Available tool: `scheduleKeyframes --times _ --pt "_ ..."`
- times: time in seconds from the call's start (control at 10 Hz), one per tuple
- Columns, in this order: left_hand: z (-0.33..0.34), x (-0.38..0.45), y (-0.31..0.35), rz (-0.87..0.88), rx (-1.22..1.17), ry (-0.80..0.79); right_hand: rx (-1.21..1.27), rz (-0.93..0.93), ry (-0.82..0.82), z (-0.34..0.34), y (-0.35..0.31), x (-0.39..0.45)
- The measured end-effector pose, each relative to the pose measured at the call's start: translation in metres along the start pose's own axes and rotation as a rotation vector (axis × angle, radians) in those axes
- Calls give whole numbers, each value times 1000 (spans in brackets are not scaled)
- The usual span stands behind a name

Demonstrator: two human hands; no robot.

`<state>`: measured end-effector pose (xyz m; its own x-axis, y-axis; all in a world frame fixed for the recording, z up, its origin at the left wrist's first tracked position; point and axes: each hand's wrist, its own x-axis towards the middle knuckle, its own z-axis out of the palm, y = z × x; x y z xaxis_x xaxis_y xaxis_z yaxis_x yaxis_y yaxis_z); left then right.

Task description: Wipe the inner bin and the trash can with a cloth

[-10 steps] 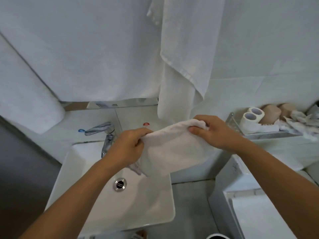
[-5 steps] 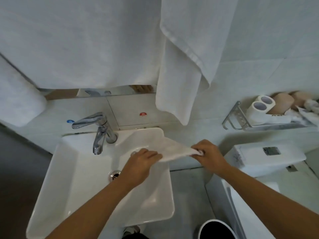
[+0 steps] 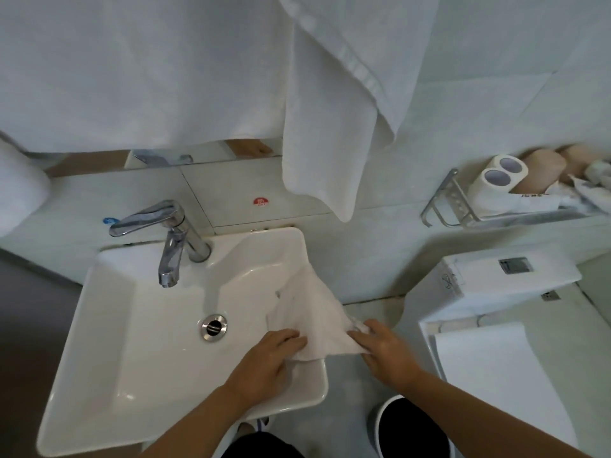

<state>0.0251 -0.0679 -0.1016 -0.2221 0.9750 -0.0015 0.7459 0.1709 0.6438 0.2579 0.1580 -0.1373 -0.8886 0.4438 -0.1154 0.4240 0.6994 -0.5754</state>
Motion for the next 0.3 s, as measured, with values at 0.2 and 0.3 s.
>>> scheduleKeyframes --times 0.2,0.3 --pt "-27 23 8 -180 -124 -198 -82 6 -200 -12 -22 2" --pt "-51 55 24 -143 89 -169 -163 106 -243 -25 -37 12"
